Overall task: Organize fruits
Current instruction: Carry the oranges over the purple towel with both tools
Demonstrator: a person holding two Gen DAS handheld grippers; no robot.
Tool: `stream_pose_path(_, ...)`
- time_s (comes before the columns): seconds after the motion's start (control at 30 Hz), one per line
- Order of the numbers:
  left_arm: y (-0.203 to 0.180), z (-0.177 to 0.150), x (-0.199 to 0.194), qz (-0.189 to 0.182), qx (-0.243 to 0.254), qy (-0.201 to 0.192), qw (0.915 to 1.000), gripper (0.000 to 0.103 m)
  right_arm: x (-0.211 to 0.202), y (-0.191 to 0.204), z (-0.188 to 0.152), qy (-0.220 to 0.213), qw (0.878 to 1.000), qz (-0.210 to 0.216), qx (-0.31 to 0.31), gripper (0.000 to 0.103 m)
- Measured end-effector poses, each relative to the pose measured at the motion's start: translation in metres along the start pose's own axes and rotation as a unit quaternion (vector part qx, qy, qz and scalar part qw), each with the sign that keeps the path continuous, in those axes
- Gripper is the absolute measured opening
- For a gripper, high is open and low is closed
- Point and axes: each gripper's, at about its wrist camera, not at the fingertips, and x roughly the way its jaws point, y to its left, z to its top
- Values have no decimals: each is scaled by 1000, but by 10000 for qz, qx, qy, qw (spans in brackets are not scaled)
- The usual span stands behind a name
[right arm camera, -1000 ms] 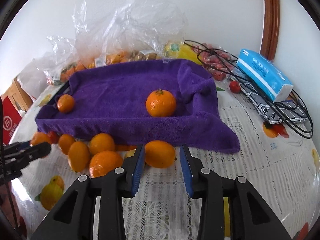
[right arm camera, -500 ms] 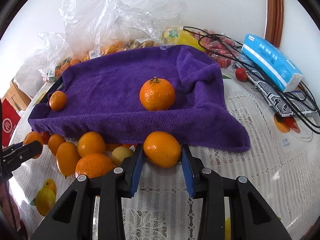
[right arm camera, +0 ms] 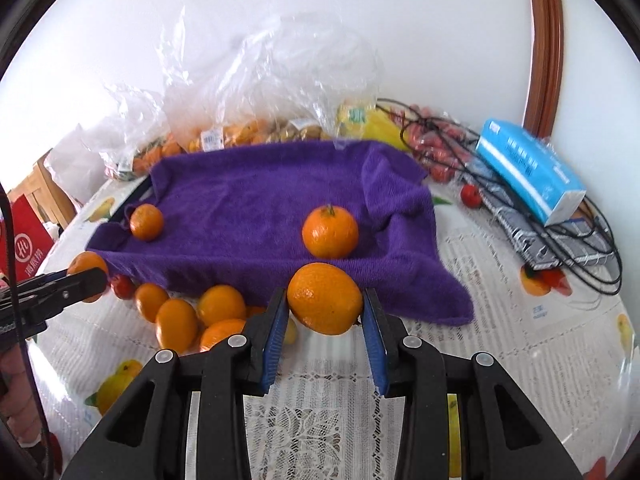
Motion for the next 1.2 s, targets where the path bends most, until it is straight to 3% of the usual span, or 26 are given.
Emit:
stream_pose_path(0.27,0,21,0,136,-75,-175,9997,40,-18,8,27,-371,9992,57,-159,37)
stream_pose_path(0.6,2,60,6,315,-35,-474,9984,40,-8,18,71,-688,9974,147,-177,37)
stream_pose_path(0.83,14,80,24,441,-67,-482,9978,40,7,25,98,-828,9963,129,-203,37)
stream_pose_path(1.2,30,64,56,640,-58,-280,9975,40,61,33,76,-405,9982,120,-431,37)
